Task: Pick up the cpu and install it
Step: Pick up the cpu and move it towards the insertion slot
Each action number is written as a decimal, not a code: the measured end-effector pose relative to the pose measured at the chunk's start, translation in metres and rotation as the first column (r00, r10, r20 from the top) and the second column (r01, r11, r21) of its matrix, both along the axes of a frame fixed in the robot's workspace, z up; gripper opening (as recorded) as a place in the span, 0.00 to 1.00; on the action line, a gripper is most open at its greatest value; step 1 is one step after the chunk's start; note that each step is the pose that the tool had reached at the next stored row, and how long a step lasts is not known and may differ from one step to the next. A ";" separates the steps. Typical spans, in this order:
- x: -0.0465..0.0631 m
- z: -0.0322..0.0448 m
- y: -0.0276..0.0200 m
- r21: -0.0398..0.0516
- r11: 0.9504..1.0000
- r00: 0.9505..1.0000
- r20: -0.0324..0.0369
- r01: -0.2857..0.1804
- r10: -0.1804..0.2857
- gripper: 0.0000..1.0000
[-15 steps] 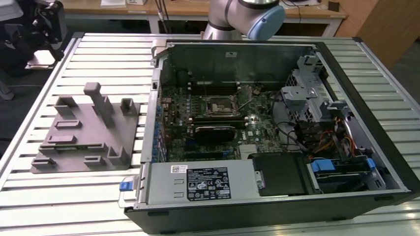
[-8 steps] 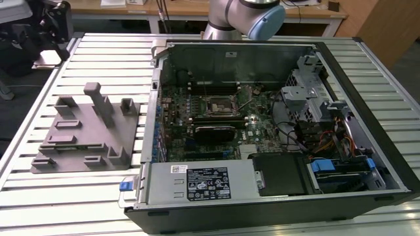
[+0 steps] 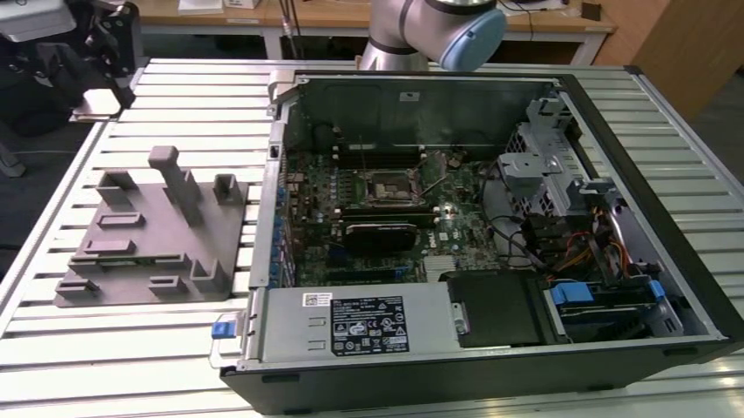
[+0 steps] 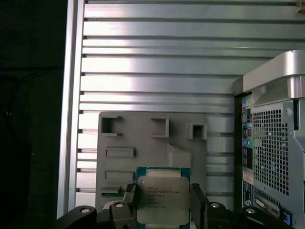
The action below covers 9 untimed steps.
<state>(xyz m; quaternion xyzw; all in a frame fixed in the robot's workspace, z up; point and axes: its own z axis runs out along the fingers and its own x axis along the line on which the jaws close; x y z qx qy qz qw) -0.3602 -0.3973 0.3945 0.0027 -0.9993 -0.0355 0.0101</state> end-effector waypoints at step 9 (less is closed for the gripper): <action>0.012 -0.0004 0.0005 0.000 1.000 1.000 0.000 0.000 0.000 0.53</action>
